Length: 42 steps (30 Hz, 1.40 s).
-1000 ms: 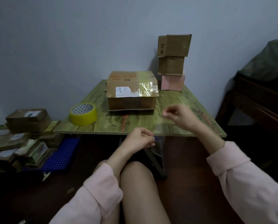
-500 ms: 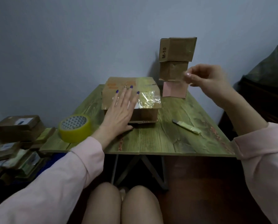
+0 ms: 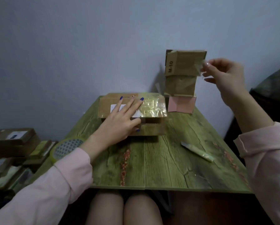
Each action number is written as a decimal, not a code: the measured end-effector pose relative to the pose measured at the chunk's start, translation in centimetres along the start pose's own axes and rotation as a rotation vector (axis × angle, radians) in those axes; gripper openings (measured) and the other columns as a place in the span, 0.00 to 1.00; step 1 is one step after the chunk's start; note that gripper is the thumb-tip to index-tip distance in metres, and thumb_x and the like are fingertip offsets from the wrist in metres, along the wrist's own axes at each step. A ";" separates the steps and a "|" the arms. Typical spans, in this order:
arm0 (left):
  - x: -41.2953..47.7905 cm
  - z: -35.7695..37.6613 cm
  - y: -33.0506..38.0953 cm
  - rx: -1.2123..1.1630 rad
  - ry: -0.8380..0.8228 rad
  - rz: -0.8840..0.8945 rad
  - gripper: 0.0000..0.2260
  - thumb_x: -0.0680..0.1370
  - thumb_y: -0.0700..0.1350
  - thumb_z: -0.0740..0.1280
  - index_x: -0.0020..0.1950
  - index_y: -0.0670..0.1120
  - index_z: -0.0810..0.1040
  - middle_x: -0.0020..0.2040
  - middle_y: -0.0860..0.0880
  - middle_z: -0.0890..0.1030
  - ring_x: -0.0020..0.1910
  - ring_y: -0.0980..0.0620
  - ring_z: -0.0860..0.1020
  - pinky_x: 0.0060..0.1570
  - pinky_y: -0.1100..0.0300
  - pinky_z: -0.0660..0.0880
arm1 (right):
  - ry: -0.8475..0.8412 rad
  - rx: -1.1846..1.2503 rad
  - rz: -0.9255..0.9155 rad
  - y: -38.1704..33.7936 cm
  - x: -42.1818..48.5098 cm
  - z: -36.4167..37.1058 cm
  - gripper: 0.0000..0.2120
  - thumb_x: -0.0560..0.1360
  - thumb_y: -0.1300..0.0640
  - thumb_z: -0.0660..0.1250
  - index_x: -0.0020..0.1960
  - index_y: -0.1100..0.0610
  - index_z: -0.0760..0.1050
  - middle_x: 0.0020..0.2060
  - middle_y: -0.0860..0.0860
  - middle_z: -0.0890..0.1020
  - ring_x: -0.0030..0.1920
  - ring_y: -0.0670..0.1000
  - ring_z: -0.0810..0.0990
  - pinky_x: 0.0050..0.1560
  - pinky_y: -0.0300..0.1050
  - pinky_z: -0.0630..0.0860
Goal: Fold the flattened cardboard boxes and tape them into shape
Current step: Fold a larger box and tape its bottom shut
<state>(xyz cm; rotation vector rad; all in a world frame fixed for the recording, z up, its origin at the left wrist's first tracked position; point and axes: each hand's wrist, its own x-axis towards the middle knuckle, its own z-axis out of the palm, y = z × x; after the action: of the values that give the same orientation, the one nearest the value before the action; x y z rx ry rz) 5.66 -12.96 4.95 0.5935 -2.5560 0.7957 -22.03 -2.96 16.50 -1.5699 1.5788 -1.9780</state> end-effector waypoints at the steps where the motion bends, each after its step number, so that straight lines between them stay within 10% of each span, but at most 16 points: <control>1: 0.7 -0.9 -0.7 -0.013 0.011 0.004 0.09 0.78 0.50 0.60 0.44 0.46 0.73 0.72 0.36 0.66 0.71 0.36 0.65 0.67 0.36 0.62 | 0.019 0.010 -0.006 -0.5 0.3 0.0 0.07 0.77 0.59 0.66 0.41 0.52 0.76 0.29 0.41 0.81 0.32 0.39 0.77 0.37 0.34 0.76; 9: 5.5 -6.1 -4.5 -0.144 -0.125 -0.063 0.11 0.82 0.49 0.54 0.59 0.46 0.70 0.70 0.49 0.70 0.67 0.47 0.69 0.67 0.51 0.61 | 0.212 0.026 -0.055 -3.2 2.9 -0.5 0.03 0.77 0.56 0.66 0.44 0.54 0.76 0.38 0.47 0.81 0.34 0.40 0.78 0.39 0.36 0.76; 21: 9.5 -9.4 -5.5 -0.306 -0.318 -0.183 0.05 0.82 0.51 0.53 0.51 0.51 0.63 0.39 0.50 0.68 0.40 0.47 0.68 0.41 0.55 0.63 | 0.330 -0.001 -0.034 -3.1 3.7 -2.9 0.04 0.76 0.53 0.67 0.43 0.49 0.76 0.40 0.47 0.81 0.37 0.43 0.79 0.42 0.39 0.76; 32: 9.5 -4.5 -6.1 -0.386 -0.256 -0.251 0.18 0.83 0.49 0.52 0.72 0.49 0.67 0.71 0.50 0.68 0.69 0.51 0.65 0.68 0.54 0.63 | 0.292 0.031 -0.018 -3.4 4.0 -1.4 0.03 0.77 0.55 0.66 0.46 0.55 0.76 0.38 0.47 0.81 0.35 0.42 0.77 0.40 0.37 0.76; 42: 9.0 -4.6 -5.3 -0.507 -0.461 -0.257 0.26 0.81 0.59 0.52 0.76 0.50 0.59 0.77 0.53 0.57 0.75 0.54 0.56 0.73 0.59 0.52 | 0.177 0.107 0.006 -4.1 4.1 0.8 0.05 0.77 0.57 0.66 0.43 0.53 0.76 0.38 0.49 0.80 0.31 0.40 0.78 0.41 0.39 0.75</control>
<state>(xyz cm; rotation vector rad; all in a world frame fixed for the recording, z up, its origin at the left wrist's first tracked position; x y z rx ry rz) 1.92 -16.58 15.11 0.9872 -2.8379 -0.1014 -21.40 -4.40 22.11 -1.3833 1.5062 -2.2127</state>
